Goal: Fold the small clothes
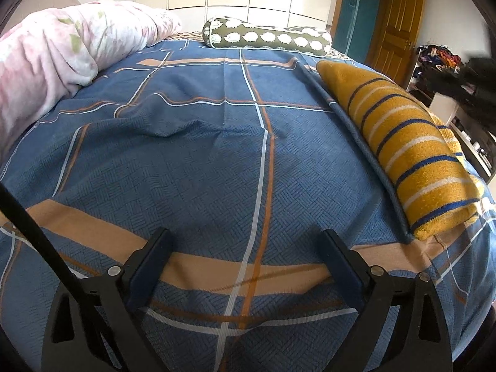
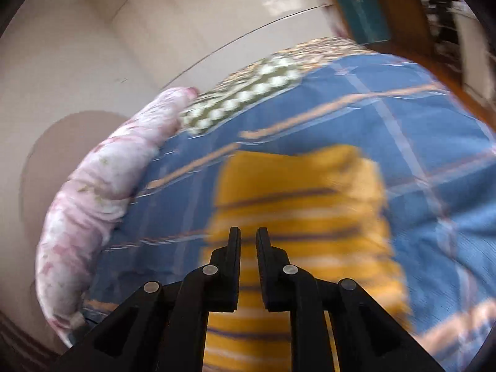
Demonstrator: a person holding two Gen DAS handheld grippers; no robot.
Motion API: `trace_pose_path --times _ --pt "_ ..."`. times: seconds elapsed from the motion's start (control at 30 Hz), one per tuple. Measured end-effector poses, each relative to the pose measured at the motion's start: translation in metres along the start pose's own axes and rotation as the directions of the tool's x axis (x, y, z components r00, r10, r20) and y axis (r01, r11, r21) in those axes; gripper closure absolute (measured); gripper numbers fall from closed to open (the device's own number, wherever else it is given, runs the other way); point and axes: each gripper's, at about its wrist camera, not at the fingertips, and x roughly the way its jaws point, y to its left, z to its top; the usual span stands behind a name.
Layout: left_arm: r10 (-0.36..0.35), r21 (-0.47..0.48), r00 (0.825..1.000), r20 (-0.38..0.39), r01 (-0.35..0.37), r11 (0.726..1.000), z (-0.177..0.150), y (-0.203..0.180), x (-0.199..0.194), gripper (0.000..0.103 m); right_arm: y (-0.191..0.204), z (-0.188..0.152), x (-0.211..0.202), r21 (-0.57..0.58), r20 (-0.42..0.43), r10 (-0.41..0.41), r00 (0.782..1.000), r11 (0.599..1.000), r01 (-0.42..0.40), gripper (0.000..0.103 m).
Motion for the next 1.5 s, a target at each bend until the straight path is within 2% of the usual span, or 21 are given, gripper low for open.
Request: trace_pose_path --times 0.07,0.17,0.23,0.37,0.4,0.47,0.57,0.63,0.87,0.97,1.03,1.1,1.17,1.27,1.33,1.37,1.43,1.5 --pt "-0.004 -0.002 1.0 0.003 0.004 1.0 0.0 0.0 0.0 0.008 0.005 0.01 0.038 0.014 -0.081 0.067 0.994 0.998 -0.066 0.09" --pt "-0.007 -0.003 1.0 0.006 0.007 1.0 -0.001 0.001 -0.001 0.008 -0.012 0.004 0.09 0.134 -0.221 0.197 0.955 0.976 -0.17 0.092" --pt "-0.009 -0.004 1.0 0.007 0.01 1.0 -0.001 0.002 -0.001 0.008 -0.026 -0.006 0.1 0.208 -0.23 0.243 0.942 0.958 -0.196 0.098" --pt "-0.01 -0.005 1.0 0.007 0.01 1.0 -0.001 0.002 -0.001 0.008 -0.027 -0.015 0.071 0.169 -0.185 0.264 0.947 0.957 -0.234 0.096" --pt "-0.01 -0.005 1.0 0.008 0.01 1.0 -0.001 0.002 -0.001 0.008 -0.022 -0.018 0.061 0.144 -0.181 0.28 0.943 0.956 -0.256 0.092" --pt "-0.01 -0.004 1.0 0.006 0.01 1.0 -0.001 0.002 0.0 0.008 -0.014 -0.021 0.053 0.115 -0.208 0.314 0.926 0.948 -0.295 0.092" --pt "-0.008 -0.002 1.0 0.005 0.008 1.0 -0.001 0.002 0.0 0.008 -0.009 -0.042 0.059 0.083 -0.293 0.31 0.904 0.951 -0.298 0.092" --pt "-0.009 -0.003 1.0 0.006 0.009 1.0 -0.001 0.002 0.0 0.008 -0.013 -0.06 0.061 0.105 -0.325 0.325 0.888 0.946 -0.307 0.093" --pt "-0.007 -0.003 1.0 0.006 0.007 1.0 -0.001 0.002 0.0 0.008 -0.037 -0.117 0.012 0.144 -0.336 0.363 0.869 0.932 -0.334 0.093" --pt "-0.004 0.0 1.0 0.006 0.004 1.0 -0.002 0.002 -0.001 0.008 -0.046 -0.13 -0.013 0.124 -0.331 0.322 0.887 0.947 -0.297 0.088" --pt "0.002 0.002 1.0 0.008 -0.002 1.0 -0.002 0.001 -0.002 0.008 -0.045 -0.123 -0.035 0.092 -0.275 0.332 0.902 0.943 -0.318 0.088" --pt "0.004 0.003 1.0 0.007 -0.004 1.0 -0.002 0.0 -0.002 0.008 -0.041 -0.102 -0.054 0.063 -0.187 0.319 0.929 0.948 -0.312 0.088" --pt "0.003 0.003 1.0 0.007 -0.003 1.0 -0.002 0.0 -0.002 0.008 -0.041 -0.077 -0.063 0.042 -0.095 0.265 0.96 0.964 -0.262 0.086" --pt "0.003 0.003 1.0 0.008 -0.003 1.0 -0.002 0.0 -0.002 0.008 -0.049 -0.045 -0.048 0.006 -0.021 0.096 0.995 0.995 -0.096 0.085" --pt "-0.002 0.0 1.0 0.009 0.002 1.0 -0.002 0.0 -0.002 0.008 -0.066 -0.033 -0.025 0.006 -0.022 -0.049 0.999 0.999 0.049 0.085" --pt "-0.004 -0.001 1.0 0.01 0.004 1.0 -0.002 0.0 -0.002 0.008 -0.077 -0.03 -0.017 0.02 -0.035 -0.094 0.995 0.995 0.095 0.086" --pt "-0.012 -0.004 1.0 0.014 0.012 1.0 -0.003 0.001 -0.003 0.008 -0.102 -0.03 -0.01 0.104 -0.036 -0.107 0.994 0.989 0.11 0.103" --pt "-0.023 -0.009 1.0 0.02 0.023 1.0 -0.004 0.003 -0.004 0.008 -0.104 -0.035 -0.029 0.135 0.017 -0.119 0.993 0.984 0.116 0.103"
